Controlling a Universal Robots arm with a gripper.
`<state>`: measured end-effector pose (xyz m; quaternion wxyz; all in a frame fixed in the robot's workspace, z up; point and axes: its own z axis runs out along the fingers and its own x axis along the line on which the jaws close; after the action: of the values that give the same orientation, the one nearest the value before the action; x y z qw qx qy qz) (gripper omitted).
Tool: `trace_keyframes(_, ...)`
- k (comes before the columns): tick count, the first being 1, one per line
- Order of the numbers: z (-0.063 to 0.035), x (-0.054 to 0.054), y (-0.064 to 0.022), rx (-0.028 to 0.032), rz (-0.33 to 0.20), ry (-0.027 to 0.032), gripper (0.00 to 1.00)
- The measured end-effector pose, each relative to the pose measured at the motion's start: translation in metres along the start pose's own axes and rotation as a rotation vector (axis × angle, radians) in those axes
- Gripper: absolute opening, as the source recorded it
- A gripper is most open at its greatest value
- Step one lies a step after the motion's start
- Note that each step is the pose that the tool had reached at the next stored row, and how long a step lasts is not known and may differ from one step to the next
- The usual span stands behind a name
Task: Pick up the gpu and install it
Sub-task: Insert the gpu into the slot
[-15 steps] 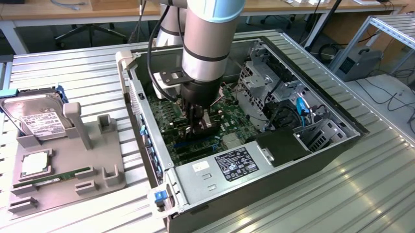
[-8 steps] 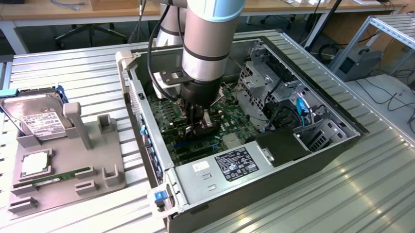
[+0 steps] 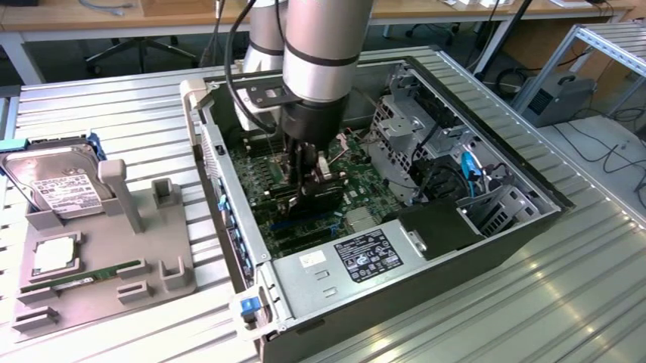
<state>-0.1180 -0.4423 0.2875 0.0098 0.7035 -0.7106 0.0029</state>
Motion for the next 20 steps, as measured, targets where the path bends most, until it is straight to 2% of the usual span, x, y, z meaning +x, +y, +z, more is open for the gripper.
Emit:
trace_keyframes(2, -0.0005, 0.000, -0.0006, -0.0003, 0.000, -0.0001, 0.39)
trace_keyframes(4, -0.0007, 0.000, -0.0027, -0.0041, 0.000, 0.0002, 0.26)
trace_keyframes(5, -0.0007, 0.000, -0.0048, -0.0081, 0.000, 0.0002, 0.20)
trace_keyframes(8, -0.0007, 0.000, -0.0131, -0.0220, 0.000, 0.0003, 0.14)
trace_keyframes(9, -0.0008, 0.000, -0.0171, -0.0287, -0.001, 0.0004, 0.11)
trace_keyframes(11, -0.0008, 0.000, -0.0253, -0.0418, -0.001, 0.0004, 0.11)
trace_keyframes(14, -0.0010, 0.000, -0.0345, -0.0554, -0.001, 0.0007, 0.11)
trace_keyframes(16, -0.0009, 0.000, -0.0370, -0.0590, -0.001, 0.0006, 0.11)
trace_keyframes(20, -0.0010, 0.000, -0.0372, -0.0595, -0.001, 0.0007, 0.11)
